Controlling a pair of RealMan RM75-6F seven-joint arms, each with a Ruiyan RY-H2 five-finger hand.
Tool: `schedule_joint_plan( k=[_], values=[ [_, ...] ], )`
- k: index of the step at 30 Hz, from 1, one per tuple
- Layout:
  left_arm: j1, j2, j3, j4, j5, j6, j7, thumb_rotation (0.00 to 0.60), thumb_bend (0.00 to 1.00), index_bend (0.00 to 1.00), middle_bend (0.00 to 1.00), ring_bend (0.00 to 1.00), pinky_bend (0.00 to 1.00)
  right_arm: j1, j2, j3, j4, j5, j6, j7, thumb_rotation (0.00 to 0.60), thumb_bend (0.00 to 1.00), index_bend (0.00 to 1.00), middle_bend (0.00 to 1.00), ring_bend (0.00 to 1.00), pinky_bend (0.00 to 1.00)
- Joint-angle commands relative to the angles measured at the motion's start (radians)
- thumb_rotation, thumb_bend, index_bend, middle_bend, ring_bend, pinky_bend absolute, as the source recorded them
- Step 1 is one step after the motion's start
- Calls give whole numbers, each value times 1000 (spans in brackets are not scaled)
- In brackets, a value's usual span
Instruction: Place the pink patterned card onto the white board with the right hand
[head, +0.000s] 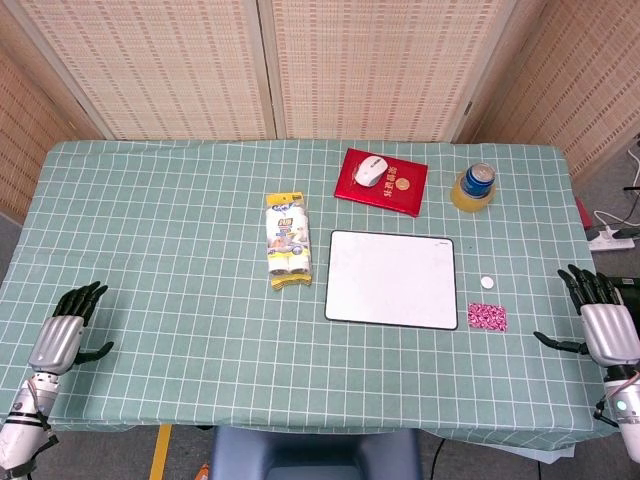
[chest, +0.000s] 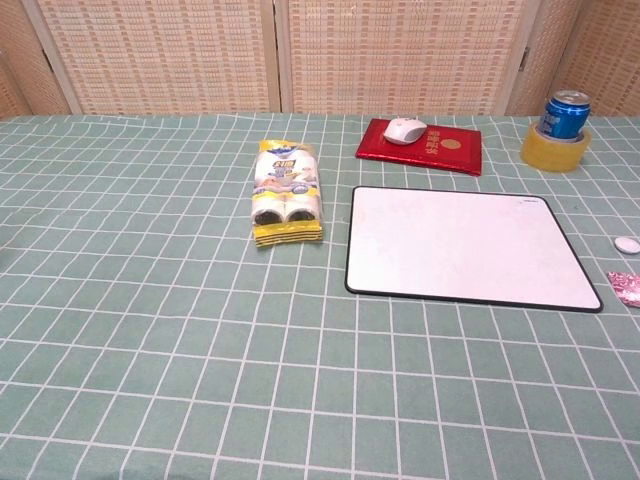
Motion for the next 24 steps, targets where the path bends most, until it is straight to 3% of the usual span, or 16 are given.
schedule_joint_plan(
  k=[1,17,20,24],
  values=[
    [-2,10,-4,-15,-6,-2,5,464,192,0,0,0,0,4,-10,0,14,-5,2,1,342,0,0,0,0,0],
    [3,-12,5,27,37,68,-96,467,191,0,0,0,0,14,-8,-7,27,-26,19,2,344,0,0,0,0,0],
    [-4,-4,7,12,38,54,-97,466,191,0,0,0,0,24,9,-9,3,-22,-9,-25,345,0,3,0,0,0],
    [-4,6,19,-1,41,36,-87,467,191,0,0,0,2,51,71,-21,-107,-18,-86,-106,358,0,37,20,0,0]
  ],
)
